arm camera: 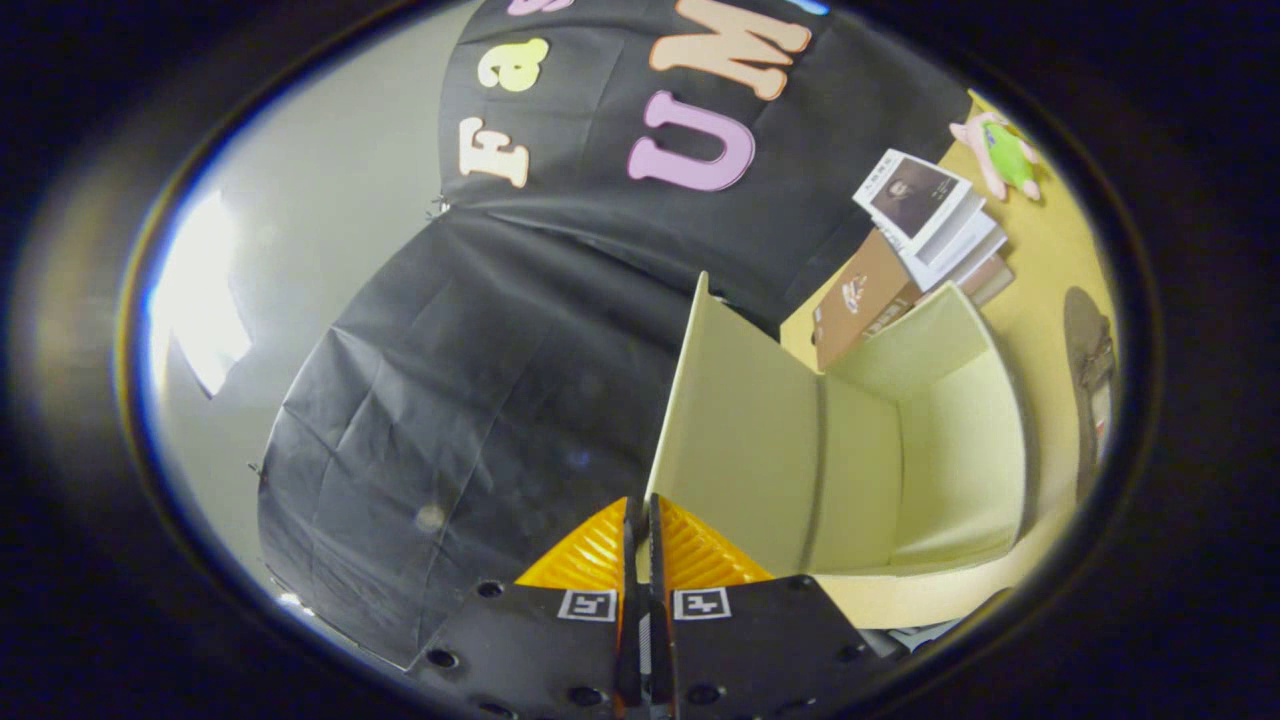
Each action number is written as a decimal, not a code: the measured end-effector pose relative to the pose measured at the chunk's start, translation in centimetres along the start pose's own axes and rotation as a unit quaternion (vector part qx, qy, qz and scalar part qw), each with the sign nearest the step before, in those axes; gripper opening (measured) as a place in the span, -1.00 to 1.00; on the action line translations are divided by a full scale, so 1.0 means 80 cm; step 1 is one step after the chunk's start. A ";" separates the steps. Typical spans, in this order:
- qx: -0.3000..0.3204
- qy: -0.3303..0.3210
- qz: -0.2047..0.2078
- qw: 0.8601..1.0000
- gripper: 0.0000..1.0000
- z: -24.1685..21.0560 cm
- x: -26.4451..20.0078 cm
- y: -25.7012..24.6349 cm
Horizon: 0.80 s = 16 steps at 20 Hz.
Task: Open the storage box then place both shoes into the box .Put the left shoe in first, then the right shoe, with the right side of both shoes facing outward in a uniform manner.
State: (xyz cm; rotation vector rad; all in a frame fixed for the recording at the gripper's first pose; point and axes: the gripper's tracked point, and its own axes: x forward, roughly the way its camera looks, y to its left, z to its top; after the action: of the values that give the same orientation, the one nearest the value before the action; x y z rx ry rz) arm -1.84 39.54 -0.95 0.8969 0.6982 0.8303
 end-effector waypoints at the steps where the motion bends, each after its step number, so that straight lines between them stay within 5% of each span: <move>1: -0.010 0.008 -0.003 1.000 -0.86 -0.009 0.010 0.004; 11: -0.086 0.059 -0.015 0.994 -0.79 -0.067 0.079 0.020; 16: -0.121 0.081 -0.030 0.989 0.49 -0.094 0.088 0.003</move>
State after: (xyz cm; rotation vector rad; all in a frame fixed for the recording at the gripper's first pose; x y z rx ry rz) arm -4.44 48.44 -5.37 0.5921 0.7437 0.9197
